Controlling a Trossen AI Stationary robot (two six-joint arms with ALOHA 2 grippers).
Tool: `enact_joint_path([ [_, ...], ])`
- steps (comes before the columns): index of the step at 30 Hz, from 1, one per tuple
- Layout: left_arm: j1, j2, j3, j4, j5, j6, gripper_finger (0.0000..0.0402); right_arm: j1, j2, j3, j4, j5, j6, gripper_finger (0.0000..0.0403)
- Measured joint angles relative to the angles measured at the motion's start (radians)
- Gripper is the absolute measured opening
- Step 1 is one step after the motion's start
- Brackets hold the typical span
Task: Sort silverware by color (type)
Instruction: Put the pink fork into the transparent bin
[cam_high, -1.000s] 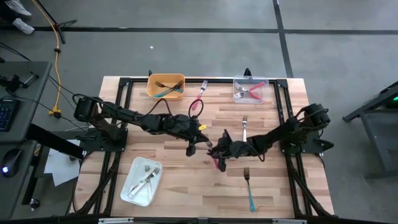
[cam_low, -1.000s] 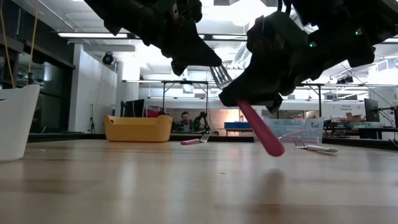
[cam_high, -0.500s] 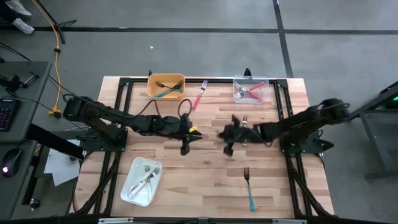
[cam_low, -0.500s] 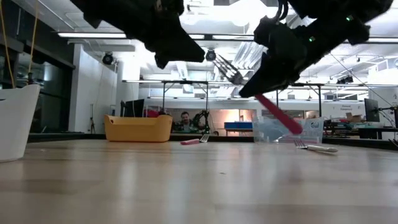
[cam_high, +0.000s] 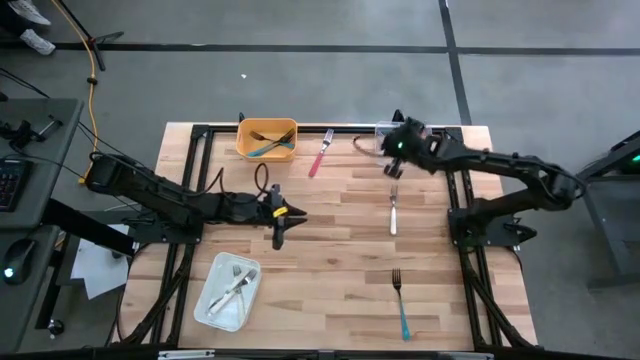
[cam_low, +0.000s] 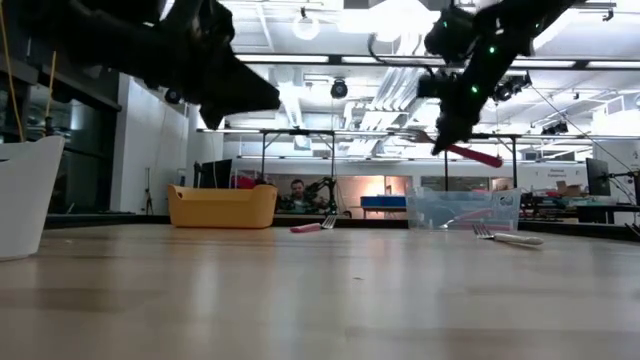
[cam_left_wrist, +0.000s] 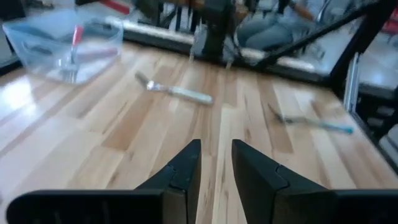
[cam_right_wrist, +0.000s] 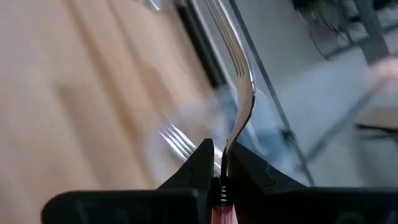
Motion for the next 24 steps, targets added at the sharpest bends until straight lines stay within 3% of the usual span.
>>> enact_joint_path([
  [8, 0.000, -0.005, -0.024, 0.050, 0.000, -0.005, 0.0083, -0.231, 0.065, -0.016, 0.024, -0.110, -0.180, 0.0024],
  [16, -0.002, -0.005, -0.024, 0.050, 0.000, -0.013, 0.0083, -0.296, 0.220, -0.016, 0.113, -0.137, -0.218, 0.0024],
  [24, -0.001, -0.005, -0.024, 0.050, 0.001, -0.013, 0.0083, -0.306, 0.286, -0.016, 0.153, -0.145, -0.197, 0.0029],
])
